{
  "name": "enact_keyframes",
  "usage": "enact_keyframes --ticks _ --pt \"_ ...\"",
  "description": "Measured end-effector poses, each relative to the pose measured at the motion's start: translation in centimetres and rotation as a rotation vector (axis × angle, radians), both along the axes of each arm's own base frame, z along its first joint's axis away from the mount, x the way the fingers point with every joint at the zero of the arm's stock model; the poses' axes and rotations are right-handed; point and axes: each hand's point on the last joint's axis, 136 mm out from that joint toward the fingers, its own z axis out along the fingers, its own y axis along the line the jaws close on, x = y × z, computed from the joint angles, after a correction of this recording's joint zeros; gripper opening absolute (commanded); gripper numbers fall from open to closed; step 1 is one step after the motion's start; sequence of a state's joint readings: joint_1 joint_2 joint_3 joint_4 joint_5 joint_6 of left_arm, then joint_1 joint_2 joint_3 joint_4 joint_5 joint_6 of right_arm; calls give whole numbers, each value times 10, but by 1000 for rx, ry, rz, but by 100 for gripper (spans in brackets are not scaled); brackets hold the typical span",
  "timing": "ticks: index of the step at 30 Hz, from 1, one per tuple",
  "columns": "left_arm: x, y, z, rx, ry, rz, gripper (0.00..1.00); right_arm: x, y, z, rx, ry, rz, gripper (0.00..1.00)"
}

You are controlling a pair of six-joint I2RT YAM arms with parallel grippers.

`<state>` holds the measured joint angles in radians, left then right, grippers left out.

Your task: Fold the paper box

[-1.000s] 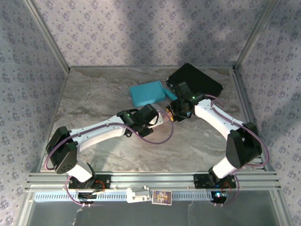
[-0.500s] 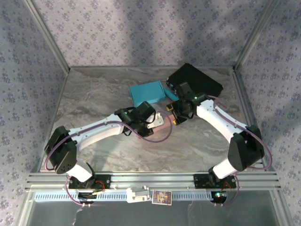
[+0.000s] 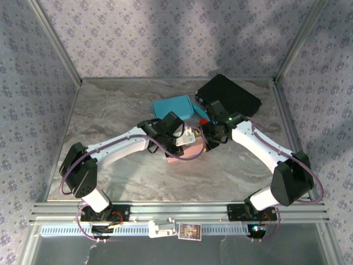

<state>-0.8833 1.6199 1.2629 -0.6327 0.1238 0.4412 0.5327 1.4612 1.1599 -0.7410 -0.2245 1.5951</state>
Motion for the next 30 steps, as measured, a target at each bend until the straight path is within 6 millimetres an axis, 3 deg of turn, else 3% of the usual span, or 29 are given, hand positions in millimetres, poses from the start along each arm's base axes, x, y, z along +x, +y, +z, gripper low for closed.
enact_keyframes --ticks 6,17,25,30 --pt "2 -1 -2 2 3 -8 43 1 0 -3 3 7 -12 45" --pt "9 0 2 -11 -17 39 58 5 3 -5 13 7 -32 43" --pt "8 17 50 -169 -40 205 60 10 5 -5 15 7 -36 42" --pt "9 36 74 -241 -8 379 48 12 6 -5 15 8 -36 42"
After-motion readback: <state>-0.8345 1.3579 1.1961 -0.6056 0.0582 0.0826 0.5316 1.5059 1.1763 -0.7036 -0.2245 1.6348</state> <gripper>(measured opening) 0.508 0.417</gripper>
